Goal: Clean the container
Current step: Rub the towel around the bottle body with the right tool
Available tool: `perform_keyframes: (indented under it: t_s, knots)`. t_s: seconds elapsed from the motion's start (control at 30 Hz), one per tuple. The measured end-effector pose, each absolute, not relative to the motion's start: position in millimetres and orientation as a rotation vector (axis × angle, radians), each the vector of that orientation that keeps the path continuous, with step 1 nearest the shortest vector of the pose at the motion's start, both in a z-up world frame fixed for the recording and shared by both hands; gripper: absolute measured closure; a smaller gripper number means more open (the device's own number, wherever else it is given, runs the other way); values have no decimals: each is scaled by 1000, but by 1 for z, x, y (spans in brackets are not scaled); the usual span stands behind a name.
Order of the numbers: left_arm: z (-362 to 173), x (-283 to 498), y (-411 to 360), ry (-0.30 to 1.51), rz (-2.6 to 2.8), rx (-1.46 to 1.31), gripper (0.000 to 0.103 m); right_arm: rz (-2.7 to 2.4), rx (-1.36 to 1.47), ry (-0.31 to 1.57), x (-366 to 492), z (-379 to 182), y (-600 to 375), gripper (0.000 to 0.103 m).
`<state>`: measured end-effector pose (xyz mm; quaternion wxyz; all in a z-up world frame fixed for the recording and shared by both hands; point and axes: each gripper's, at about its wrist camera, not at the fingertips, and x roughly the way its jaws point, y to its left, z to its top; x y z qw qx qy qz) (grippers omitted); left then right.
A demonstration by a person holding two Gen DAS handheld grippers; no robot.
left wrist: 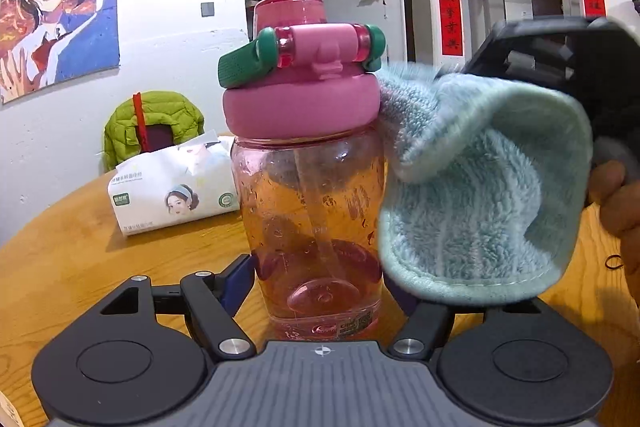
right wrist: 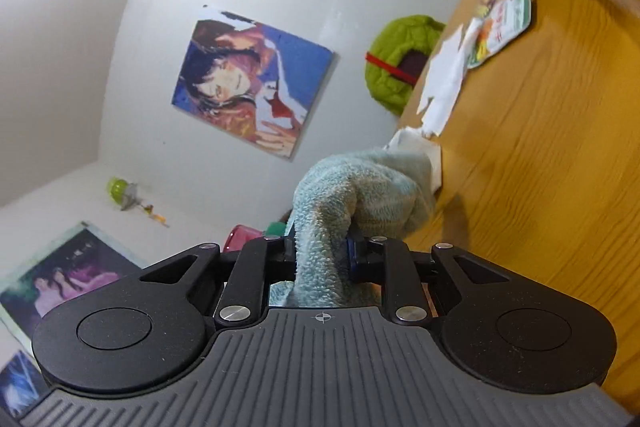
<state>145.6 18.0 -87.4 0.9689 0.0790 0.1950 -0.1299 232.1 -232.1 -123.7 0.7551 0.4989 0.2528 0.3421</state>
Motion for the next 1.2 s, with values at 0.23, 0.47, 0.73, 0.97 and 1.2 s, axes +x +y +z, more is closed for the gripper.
perform_keyframes:
  t_s: [0.23, 0.47, 0.73, 0.97, 1.2]
  knots:
    - [-87, 146, 18, 399, -261, 156, 35, 526, 864, 774, 247, -138, -207, 80]
    - [-79, 129, 6, 392, -165, 157, 25, 562, 930, 557, 238, -124, -219, 80]
    - [-87, 133, 3, 405, -217, 176, 27, 675, 1077, 619, 256, -136, -214, 79]
    - [-88, 146, 16, 395, -272, 136, 26, 632, 999, 684, 246, -127, -214, 79]
    - [-90, 144, 12, 390, -268, 171, 28, 561, 875, 706, 247, -126, -205, 80]
